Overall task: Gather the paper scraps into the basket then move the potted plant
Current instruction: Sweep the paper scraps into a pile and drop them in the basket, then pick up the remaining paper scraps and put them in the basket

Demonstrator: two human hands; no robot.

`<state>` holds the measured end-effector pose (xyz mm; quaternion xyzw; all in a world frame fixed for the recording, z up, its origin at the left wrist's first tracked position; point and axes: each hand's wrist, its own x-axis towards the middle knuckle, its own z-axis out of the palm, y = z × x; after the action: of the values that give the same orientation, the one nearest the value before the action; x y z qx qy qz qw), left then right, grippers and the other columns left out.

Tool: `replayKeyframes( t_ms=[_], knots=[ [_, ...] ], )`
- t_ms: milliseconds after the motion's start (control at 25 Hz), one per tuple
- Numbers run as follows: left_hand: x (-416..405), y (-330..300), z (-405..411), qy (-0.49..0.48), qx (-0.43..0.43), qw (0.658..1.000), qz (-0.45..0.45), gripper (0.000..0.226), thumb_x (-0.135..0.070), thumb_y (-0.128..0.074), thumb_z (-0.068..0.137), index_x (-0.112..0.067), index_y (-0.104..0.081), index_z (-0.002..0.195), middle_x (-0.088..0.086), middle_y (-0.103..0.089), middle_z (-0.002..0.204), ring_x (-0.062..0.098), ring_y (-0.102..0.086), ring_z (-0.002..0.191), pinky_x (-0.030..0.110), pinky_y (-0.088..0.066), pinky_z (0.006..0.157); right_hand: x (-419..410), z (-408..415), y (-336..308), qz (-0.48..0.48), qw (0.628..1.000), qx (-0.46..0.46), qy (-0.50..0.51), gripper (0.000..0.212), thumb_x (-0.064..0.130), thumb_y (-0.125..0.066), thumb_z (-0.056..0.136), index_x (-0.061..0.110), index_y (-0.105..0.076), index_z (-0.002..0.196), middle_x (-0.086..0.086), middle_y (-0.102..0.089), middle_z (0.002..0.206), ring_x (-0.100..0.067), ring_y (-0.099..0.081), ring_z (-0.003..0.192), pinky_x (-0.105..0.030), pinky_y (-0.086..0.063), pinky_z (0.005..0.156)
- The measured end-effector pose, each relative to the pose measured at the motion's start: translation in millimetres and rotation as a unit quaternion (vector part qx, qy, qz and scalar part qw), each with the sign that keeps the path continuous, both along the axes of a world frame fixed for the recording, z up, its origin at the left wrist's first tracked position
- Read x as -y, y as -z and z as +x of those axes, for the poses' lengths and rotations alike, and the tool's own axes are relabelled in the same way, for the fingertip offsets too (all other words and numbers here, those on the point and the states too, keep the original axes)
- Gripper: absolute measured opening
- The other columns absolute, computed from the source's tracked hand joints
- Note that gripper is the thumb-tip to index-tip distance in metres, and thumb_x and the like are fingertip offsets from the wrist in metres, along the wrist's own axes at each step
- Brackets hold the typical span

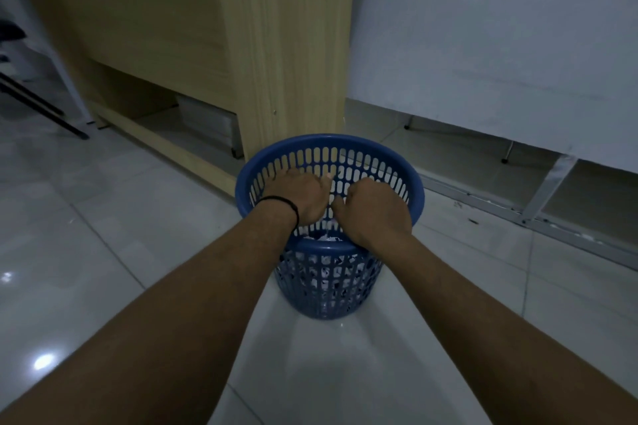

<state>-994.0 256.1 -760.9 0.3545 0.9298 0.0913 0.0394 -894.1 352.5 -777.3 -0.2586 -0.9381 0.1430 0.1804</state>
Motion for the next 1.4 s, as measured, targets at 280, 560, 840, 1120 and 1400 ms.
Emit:
replayKeyframes(
  t_ms=[280, 560, 840, 1120, 1400],
  knots=[
    [29.8, -2.5, -3.8, -0.062, -0.105, 0.988, 0.100, 0.032, -0.044, -0.054, 0.093, -0.018, -0.065, 0.079, 0.001, -0.067, 0.079, 0.020, -0.062, 0.076, 0.036, -0.052, 0.076, 8.6, -5.3, -9.2, 0.050, 0.997, -0.061, 0.027, 0.033, 0.030, -0.050, 0.095, 0.017, -0.060, 0.066, 0.003, -0.055, 0.058, -0.014, -0.051, 0.053, -0.025, -0.029, 0.045],
    [120.4, 4.7, -0.9, -0.090, -0.233, 0.960, 0.125, 0.030, -0.042, -0.042, 0.094, -0.023, -0.064, 0.103, 0.005, -0.064, 0.101, 0.027, -0.057, 0.095, 0.043, -0.042, 0.093, 94.6, -41.5, -10.1, 0.101, 0.980, -0.133, -0.104, 0.035, 0.033, -0.045, 0.099, 0.020, -0.066, 0.124, -0.005, -0.066, 0.121, -0.026, -0.057, 0.112, -0.042, -0.041, 0.095],
    [321.3, 16.0, 21.3, -0.206, -0.256, 0.942, 0.065, 0.040, -0.044, -0.046, 0.091, -0.023, -0.061, 0.121, 0.004, -0.062, 0.121, 0.026, -0.052, 0.117, 0.049, -0.037, 0.106, 265.2, -64.1, -8.4, 0.100, 0.946, -0.087, -0.295, 0.046, 0.043, -0.038, 0.102, 0.025, -0.050, 0.143, -0.002, -0.054, 0.142, -0.021, -0.047, 0.133, -0.045, -0.036, 0.110],
    [531.9, 23.5, 102.3, -0.352, -0.235, 0.906, 0.016, 0.047, -0.047, -0.049, 0.090, -0.021, -0.058, 0.128, 0.008, -0.057, 0.131, 0.030, -0.047, 0.128, 0.050, -0.035, 0.109, 457.5, -28.9, 2.7, 0.105, 0.875, -0.032, -0.472, 0.060, 0.054, -0.024, 0.098, 0.029, -0.039, 0.151, -0.002, -0.043, 0.155, -0.026, -0.039, 0.143, -0.050, -0.033, 0.117],
    [689.6, 66.2, 229.5, -0.472, -0.199, 0.859, -0.002, 0.042, -0.040, -0.050, 0.089, -0.018, -0.061, 0.124, 0.006, -0.061, 0.121, 0.029, -0.051, 0.119, 0.047, -0.038, 0.104, 623.2, 45.2, 43.1, 0.042, 0.834, -0.034, -0.548, 0.051, 0.044, -0.038, 0.100, 0.024, -0.049, 0.146, -0.004, -0.053, 0.147, -0.029, -0.047, 0.136, -0.046, -0.040, 0.111]
  ],
)
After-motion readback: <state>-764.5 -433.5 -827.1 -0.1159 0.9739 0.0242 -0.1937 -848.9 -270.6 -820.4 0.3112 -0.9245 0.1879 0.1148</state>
